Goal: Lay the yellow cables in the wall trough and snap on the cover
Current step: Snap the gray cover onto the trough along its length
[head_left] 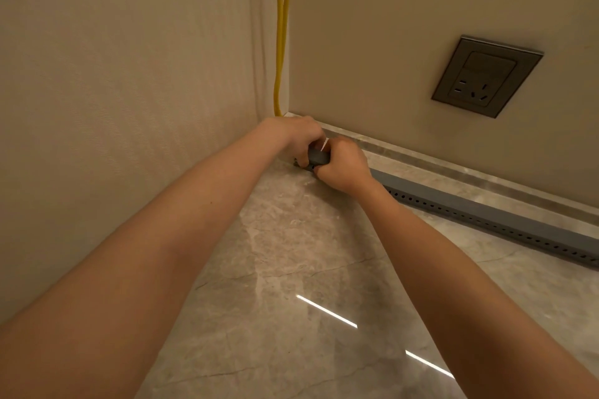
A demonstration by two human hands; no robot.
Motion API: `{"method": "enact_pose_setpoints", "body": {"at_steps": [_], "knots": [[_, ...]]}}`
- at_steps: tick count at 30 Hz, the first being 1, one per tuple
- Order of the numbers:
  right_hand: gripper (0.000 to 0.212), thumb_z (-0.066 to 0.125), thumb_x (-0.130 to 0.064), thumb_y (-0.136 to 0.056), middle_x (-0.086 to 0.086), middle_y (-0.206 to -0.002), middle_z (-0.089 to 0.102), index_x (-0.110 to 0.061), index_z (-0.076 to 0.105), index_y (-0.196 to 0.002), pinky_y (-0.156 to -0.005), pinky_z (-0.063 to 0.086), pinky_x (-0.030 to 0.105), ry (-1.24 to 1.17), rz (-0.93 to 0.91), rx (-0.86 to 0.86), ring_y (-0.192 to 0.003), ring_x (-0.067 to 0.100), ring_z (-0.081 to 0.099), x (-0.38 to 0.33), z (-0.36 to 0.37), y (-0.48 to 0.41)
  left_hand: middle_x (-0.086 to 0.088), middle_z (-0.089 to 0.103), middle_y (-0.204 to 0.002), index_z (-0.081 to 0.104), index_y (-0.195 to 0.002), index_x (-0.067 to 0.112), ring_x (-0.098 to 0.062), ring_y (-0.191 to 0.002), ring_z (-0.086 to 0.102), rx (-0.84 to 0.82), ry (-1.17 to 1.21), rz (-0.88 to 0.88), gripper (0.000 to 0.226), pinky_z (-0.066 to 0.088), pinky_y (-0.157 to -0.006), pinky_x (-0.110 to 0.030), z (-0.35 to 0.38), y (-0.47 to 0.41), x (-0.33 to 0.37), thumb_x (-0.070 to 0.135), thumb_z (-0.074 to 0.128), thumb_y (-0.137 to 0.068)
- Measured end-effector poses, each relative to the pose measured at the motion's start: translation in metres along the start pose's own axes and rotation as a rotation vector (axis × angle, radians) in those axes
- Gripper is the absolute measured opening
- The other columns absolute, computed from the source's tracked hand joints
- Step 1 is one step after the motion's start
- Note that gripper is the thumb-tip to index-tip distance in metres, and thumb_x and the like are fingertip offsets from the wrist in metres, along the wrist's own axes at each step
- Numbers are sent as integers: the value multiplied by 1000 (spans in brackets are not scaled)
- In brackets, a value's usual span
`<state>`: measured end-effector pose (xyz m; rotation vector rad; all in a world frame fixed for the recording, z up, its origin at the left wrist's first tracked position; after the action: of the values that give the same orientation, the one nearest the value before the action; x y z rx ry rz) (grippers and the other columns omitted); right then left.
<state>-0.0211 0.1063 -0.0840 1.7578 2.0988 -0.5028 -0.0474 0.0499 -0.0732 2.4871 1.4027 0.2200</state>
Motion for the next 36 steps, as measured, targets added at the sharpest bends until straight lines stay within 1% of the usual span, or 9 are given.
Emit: {"method": "enact_pose_setpoints", "body": {"at_steps": [3,7,11,14,15,21,26,31,36], "knots": [[17,68,-14,-73,15,-90,68,-4,64,-86,-59,46,32,-81,61,-68,-82,32,62,4,-1,-2,-7,64,-106,58,-116,11,-23,-94,58,-75,-17,-1,41,42,-73,-28,6,-6,2,18,73,-78],[22,78,-15,-68,6,-82,59,-13,55,-68,-59,40,29,-194,145,-221,-78,22,54,11,3,-3,-7,65,-108,59,-118,13,-24,-96,58,-131,-14,-14,47,47,-81,-33,10,-12,-1,22,76,-75],[29,69,-15,-78,10,-96,59,3,68,-100,-88,47,40,-317,249,-278,-89,19,51,21,-3,-6,-3,57,-97,59,-113,11,-20,-87,52,-123,-20,-14,44,46,-79,-33,9,-13,-1,23,77,-75],[25,64,-18,-82,9,-96,51,0,58,-99,-64,41,30,-160,286,-336,-87,22,48,17,-7,-8,-1,57,-96,59,-115,11,-20,-87,52,-110,-3,-17,48,45,-78,-32,8,-12,-3,23,78,-73],[24,63,-18,-83,9,-97,50,-4,52,-99,-62,39,28,-107,297,-353,-87,23,48,15,-8,-9,-2,58,-96,59,-117,11,-20,-87,53,-107,1,-16,50,46,-79,-33,8,-12,-3,24,78,-73],[46,58,-19,-90,13,-115,51,0,44,-130,-78,35,30,9,316,-407,-94,24,43,11,-5,-9,3,54,-97,59,-115,13,-17,-91,50,-160,85,-72,41,42,-82,-29,6,-8,-11,32,71,-81],[43,58,-20,-90,9,-105,47,0,48,-127,-79,37,31,60,295,-439,-95,22,45,8,-5,-9,1,52,-95,62,-111,10,-19,-91,48,-205,95,-109,27,43,-89,-34,5,-15,-10,23,65,-88],[45,61,-23,-88,11,-110,52,-1,50,-127,-98,44,36,19,313,-441,-95,23,46,14,-7,-9,-2,54,-103,63,-114,10,-21,-98,50,-212,96,-114,31,43,-98,-37,3,-16,-9,20,68,-86],[42,66,-21,-86,9,-129,59,-3,55,-122,-82,42,30,-41,365,-448,-93,19,51,17,-8,-9,-7,60,-124,62,-122,12,-21,-106,53,-207,135,-112,37,43,-100,-35,4,-14,-9,19,67,-86]]}}
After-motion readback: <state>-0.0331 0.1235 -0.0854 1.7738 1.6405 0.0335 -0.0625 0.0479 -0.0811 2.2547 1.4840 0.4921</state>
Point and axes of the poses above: each hand's wrist, its own y-axis away from the middle knuckle, its own z-axis out of the palm, x = y × z, the point moved 9 cm from there along -y, towards the middle knuckle
